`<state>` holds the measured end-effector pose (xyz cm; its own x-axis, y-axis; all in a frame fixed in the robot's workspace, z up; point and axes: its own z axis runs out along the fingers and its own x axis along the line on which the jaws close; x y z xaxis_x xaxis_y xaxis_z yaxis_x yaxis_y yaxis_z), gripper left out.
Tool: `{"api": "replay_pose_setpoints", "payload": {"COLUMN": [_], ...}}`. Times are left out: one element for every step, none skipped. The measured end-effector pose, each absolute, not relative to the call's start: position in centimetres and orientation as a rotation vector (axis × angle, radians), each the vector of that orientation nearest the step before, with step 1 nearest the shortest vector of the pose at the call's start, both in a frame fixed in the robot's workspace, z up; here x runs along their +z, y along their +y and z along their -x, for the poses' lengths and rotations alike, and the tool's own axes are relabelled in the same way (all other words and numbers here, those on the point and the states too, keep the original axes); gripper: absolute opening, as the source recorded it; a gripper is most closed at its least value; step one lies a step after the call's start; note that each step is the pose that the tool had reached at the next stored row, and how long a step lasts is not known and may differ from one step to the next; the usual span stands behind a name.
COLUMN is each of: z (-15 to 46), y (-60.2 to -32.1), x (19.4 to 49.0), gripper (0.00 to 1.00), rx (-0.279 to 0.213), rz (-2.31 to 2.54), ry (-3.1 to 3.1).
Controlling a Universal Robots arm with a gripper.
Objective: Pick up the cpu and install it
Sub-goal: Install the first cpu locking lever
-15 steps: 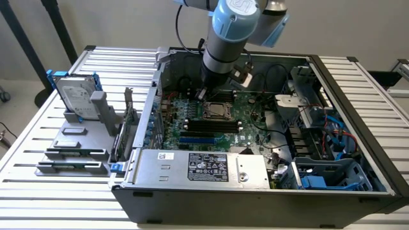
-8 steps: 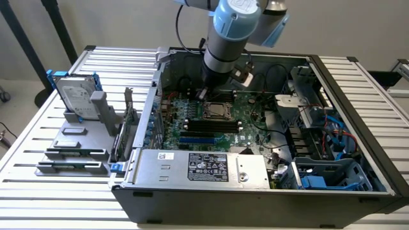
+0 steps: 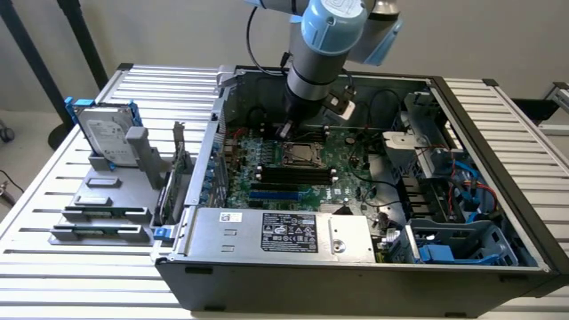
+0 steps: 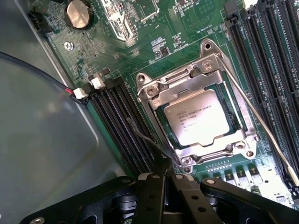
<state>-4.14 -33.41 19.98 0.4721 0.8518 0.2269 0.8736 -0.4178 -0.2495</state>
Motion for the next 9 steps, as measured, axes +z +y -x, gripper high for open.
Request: {"api": "replay_pose_setpoints", "payload": {"z": [4.06,3.99,3.91,3.83,3.75,3.67,3.60,3.52,3.45], "y": [-33.39,-33.38,-33.36,-33.35,-33.34,-33.33,-33.33,-33.32,-33.32], "x": [19.98,19.97,19.96,19.95,19.95,19.94,19.93,19.92,19.91], "gripper": [0.11,0.11,0.11,0.11,0.11,0.11,0.11,0.11,0.11], "rx": [-0.091,-0.091,-0.090,-0.089,-0.089,-0.088,-0.087,-0.087,-0.086], "rz": [2.394,2.395,2.396,2.396,2.397,2.398,2.399,2.399,2.400], "ry": [-1.459,-1.459,-1.460,-1.460,-1.460,-1.461,-1.461,-1.461,-1.462]}}
